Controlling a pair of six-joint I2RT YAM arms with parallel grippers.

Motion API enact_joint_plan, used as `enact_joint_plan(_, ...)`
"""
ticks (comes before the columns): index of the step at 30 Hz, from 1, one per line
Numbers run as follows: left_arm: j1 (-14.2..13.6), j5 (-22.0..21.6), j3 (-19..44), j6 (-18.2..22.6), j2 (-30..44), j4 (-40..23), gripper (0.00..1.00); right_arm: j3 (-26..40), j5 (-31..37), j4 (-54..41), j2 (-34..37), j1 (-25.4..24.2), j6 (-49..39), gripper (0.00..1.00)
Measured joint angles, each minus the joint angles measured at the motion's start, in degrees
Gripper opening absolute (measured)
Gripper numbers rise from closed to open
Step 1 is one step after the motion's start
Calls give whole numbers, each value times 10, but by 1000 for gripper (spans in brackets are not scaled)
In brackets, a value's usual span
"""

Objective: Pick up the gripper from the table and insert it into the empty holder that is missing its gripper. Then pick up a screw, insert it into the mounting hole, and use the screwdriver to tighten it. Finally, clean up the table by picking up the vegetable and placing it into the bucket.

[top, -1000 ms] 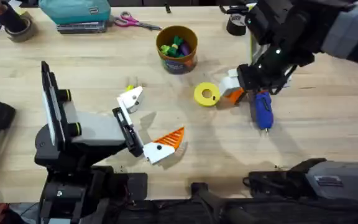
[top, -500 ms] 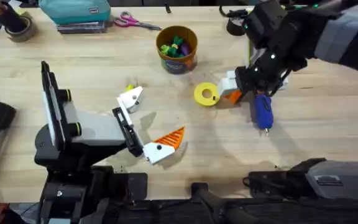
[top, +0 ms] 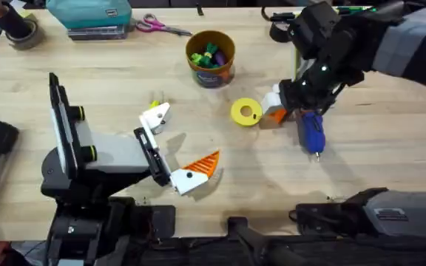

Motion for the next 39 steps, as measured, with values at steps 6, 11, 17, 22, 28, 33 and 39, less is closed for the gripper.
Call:
enact_joint_plan(6,0,0,0,0,0,0,985,0,0,11,0,0,0,750)
enact_joint_plan(11,0,0,0,0,0,0,986,0,-1,11,0,0,0,590)
enact_joint_plan(17,0,0,0,0,0,0,986,0,-2,10,0,0,0,163)
enact_joint_plan(22,0,0,0,0,0,0,986,0,-1,12,0,0,2,13)
enact_joint_plan(28,0,0,0,0,0,0,986,0,-1,12,0,0,2,11)
enact_joint_plan(33,0,0,0,0,0,0,985,0,-2,11,-3,0,2,10)
enact_joint_plan(39,0,0,0,0,0,0,986,-1,-2,-16,-67,0,2,10)
